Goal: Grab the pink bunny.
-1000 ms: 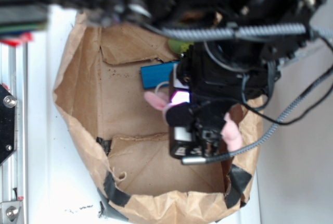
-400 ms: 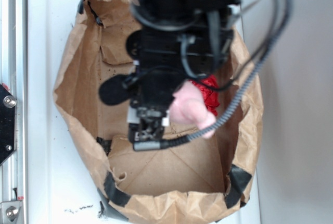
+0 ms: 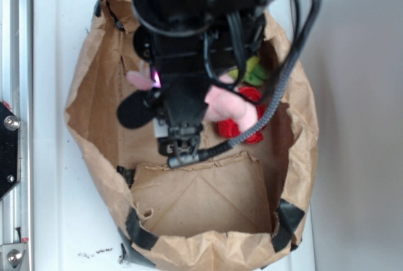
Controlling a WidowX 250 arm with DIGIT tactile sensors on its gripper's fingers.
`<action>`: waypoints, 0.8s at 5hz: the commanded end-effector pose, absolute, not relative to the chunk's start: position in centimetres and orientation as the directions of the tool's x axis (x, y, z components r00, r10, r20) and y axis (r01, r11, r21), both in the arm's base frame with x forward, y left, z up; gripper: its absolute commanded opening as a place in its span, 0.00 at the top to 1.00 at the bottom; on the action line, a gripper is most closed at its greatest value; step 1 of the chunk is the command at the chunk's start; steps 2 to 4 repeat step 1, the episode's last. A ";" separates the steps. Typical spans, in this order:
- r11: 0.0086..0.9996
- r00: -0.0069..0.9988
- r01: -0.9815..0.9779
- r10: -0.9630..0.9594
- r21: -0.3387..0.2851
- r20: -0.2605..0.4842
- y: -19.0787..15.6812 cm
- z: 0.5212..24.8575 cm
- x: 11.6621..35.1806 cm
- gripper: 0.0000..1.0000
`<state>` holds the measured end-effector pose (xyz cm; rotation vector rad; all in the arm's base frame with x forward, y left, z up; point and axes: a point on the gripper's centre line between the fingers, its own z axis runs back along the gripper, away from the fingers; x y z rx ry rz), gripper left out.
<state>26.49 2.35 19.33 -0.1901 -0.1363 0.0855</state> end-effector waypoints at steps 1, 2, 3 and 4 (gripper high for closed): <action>0.983 0.979 -0.075 0.104 -0.166 0.177 4.2 19.9 25.9 1.00; 0.983 0.979 -0.075 0.104 -0.166 0.177 4.2 19.9 25.9 1.00; 0.983 0.979 -0.075 0.104 -0.166 0.177 4.2 19.9 25.9 1.00; 0.983 0.979 -0.075 0.104 -0.166 0.177 4.2 19.9 25.9 1.00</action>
